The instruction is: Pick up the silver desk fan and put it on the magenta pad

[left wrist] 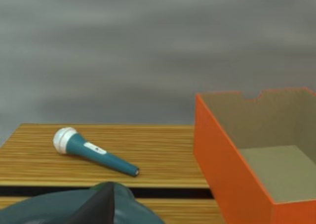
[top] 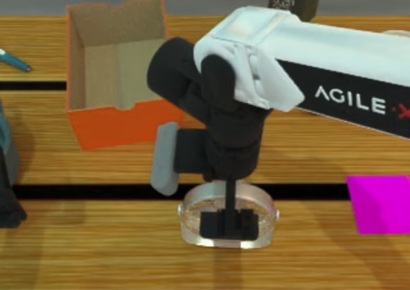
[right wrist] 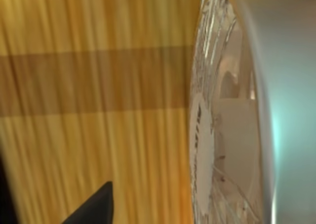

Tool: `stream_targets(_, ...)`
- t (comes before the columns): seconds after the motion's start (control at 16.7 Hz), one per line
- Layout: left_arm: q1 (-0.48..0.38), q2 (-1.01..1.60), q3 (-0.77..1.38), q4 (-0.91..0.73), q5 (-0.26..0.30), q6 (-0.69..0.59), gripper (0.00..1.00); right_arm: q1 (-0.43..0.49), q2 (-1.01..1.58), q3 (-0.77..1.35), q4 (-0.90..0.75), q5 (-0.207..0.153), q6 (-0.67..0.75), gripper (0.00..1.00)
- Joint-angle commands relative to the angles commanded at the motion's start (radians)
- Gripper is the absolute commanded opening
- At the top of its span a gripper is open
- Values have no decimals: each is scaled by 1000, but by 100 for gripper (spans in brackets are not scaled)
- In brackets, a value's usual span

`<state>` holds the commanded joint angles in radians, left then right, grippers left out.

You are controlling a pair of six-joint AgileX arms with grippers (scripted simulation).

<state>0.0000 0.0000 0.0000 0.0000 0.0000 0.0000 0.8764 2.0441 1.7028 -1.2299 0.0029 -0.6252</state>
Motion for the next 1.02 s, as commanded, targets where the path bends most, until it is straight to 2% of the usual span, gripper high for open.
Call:
stream_targets(0.78,0,0,0,0,0,0,100,0,0,0,0,0,0,2)
stream_targets(1.02,0,0,0,0,0,0,100,0,0,0,0,0,0,0)
